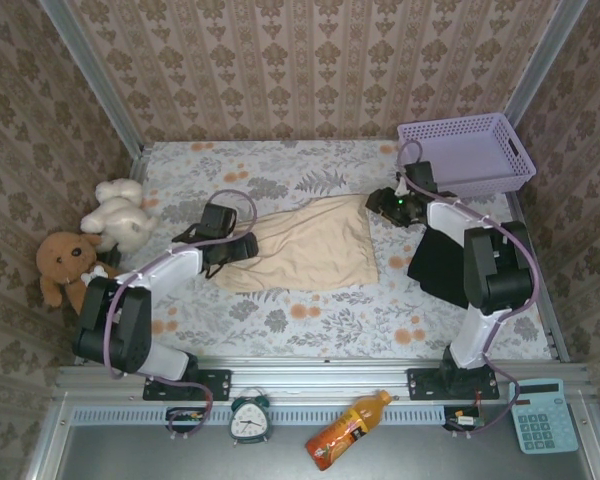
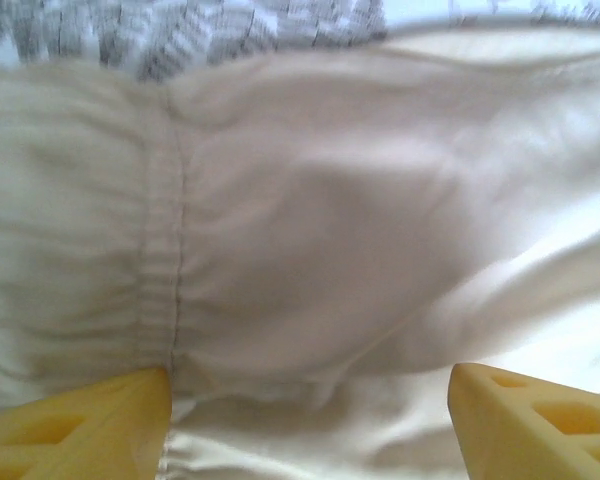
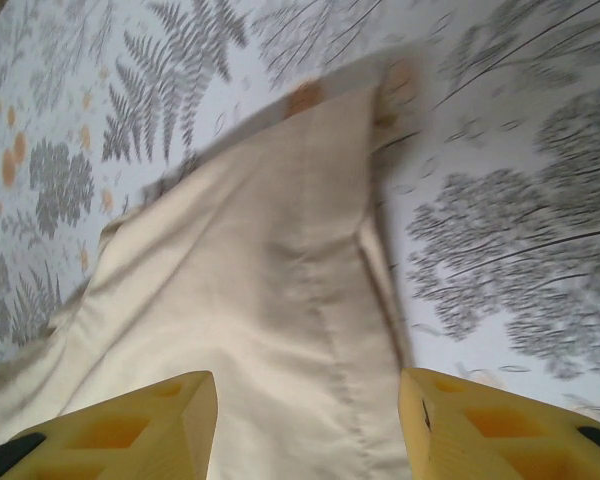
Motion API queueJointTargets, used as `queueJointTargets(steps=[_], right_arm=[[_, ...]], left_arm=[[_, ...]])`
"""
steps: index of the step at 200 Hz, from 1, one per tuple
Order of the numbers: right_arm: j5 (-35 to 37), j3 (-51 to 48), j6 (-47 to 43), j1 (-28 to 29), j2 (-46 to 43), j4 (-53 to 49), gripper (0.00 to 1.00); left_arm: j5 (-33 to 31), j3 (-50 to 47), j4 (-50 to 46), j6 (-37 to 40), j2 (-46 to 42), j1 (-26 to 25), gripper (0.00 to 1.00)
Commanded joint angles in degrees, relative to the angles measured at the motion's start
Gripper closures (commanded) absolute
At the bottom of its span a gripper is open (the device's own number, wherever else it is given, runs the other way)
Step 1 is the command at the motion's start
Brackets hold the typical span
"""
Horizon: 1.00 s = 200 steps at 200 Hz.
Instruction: Fold and stack the mixed laundry pile
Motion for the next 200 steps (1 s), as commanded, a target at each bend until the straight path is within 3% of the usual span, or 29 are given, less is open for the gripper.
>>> queueJointTargets(steps=[1, 20, 63, 104, 140, 164, 200], right_arm=[[0.6, -0.9, -1.8, 2.2, 2.4, 0.5, 0.47], [0.3, -0.6, -0.5, 3.6, 4.5, 1.0, 0.5], [9.1, -1.3, 3.9, 5.2, 6.7, -4.4, 0.67], [15.2, -3.1, 4.3, 2.7, 4.5, -7.3, 0.68], [10.4, -1.6, 2.7, 2.1, 3.1, -6.5, 0.67], [6.7, -1.3, -0.2, 3.1, -0.6, -8.7, 0.62], [4.3, -5.5, -2.8, 6.0, -4.5, -10.4, 0.57]], left_arm=[[-3.9, 4.2, 1.9, 3.9, 3.5, 1.3, 0.26], [-7.2, 6.5, 4.6, 4.9, 7.1, 2.3, 0.26], [-0.6, 10.5, 9.3, 2.0, 17.3, 5.3, 0.36], [-5.6, 12.9, 5.1, 0.3, 24.2, 8.8, 0.39], [-0.7, 13.1, 3.8, 0.4, 19.5, 9.4, 0.34], [4.3, 15.8, -1.0, 1.2, 14.8, 7.8, 0.24], [7.3, 14.7, -5.4, 1.5, 7.2, 3.9, 0.22]])
